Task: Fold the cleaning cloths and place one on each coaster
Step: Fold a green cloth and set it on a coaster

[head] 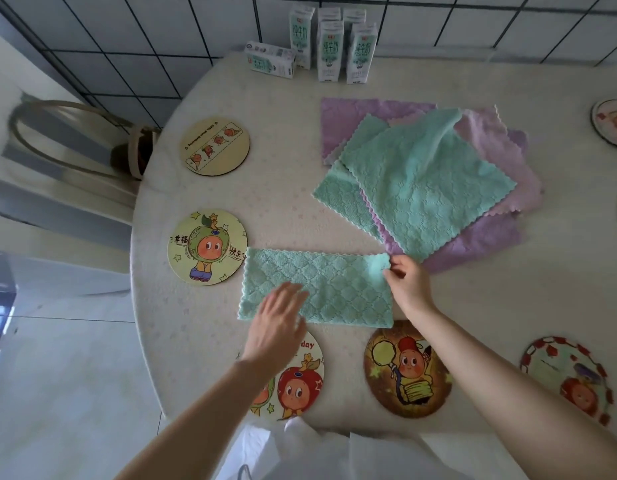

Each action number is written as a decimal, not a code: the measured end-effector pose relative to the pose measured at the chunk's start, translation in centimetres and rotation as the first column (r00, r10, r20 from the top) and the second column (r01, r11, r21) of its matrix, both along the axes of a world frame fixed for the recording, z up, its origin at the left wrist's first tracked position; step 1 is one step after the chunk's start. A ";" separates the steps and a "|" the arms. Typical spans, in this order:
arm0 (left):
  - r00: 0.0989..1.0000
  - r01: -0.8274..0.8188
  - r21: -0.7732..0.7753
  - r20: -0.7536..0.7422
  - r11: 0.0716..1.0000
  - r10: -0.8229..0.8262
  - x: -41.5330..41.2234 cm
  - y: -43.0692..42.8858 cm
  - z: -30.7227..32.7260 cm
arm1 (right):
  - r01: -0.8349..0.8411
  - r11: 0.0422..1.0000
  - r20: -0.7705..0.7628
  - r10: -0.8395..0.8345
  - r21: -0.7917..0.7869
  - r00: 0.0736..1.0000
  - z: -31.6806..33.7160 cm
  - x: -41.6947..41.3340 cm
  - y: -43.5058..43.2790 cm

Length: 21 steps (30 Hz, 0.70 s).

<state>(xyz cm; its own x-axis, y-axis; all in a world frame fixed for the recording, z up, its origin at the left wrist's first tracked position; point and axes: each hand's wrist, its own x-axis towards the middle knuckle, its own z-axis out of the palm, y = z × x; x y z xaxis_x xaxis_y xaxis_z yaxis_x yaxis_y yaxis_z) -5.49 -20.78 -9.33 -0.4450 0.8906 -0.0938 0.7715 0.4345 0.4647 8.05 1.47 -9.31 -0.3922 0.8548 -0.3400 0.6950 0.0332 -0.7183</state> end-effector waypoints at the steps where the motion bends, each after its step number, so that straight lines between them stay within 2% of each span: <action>1: 0.997 0.080 -0.056 -0.012 0.995 -0.081 0.9 -0.1 -0.3 | -0.007 1.000 0.011 0.007 0.010 1.000 -0.1 -0.2 0.1; 4: 0.987 0.145 -0.211 -0.036 0.967 -0.156 2.3 -0.1 -1.0 | 0.016 0.999 0.035 -0.017 0.041 0.999 -0.1 -0.7 0.5; 8: 0.985 0.140 -0.304 -0.052 0.942 -0.164 2.5 -0.4 -1.6 | 0.008 0.998 0.080 -0.012 0.059 0.997 0.1 -0.7 0.7; 11: 0.984 0.137 -0.316 -0.066 0.939 -0.166 2.5 -0.7 -1.9 | -0.121 0.968 0.098 0.101 0.218 0.990 0.5 -0.1 0.2; 14: 0.983 0.132 -0.317 -0.078 0.939 -0.164 2.7 -0.9 -2.2 | -0.445 0.797 0.228 0.383 0.409 0.895 1.1 1.1 -1.9; 16: 0.982 0.130 -0.320 -0.091 0.939 -0.167 2.9 -1.0 -2.3 | -0.648 0.650 0.297 0.577 0.397 0.761 1.2 2.0 -4.2; 18: 0.975 0.136 -0.323 -0.124 0.937 -0.185 3.0 -1.4 -2.3 | -0.762 0.541 0.330 0.690 0.356 0.644 0.6 2.9 -6.5; 21: 0.964 0.150 -0.330 -0.160 0.932 -0.212 3.5 -2.3 -2.4 | -0.840 0.418 0.395 0.747 0.346 0.535 -0.9 3.9 -8.9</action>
<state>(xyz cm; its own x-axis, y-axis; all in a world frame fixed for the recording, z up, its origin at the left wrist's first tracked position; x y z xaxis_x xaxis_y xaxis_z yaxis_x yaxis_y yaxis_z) -2.02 -23.09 -11.70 -0.3161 0.8967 -0.3098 0.9107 0.3783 0.1660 11.95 -7.44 -10.17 -0.9594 0.2399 -0.1482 0.2763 0.9044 -0.3252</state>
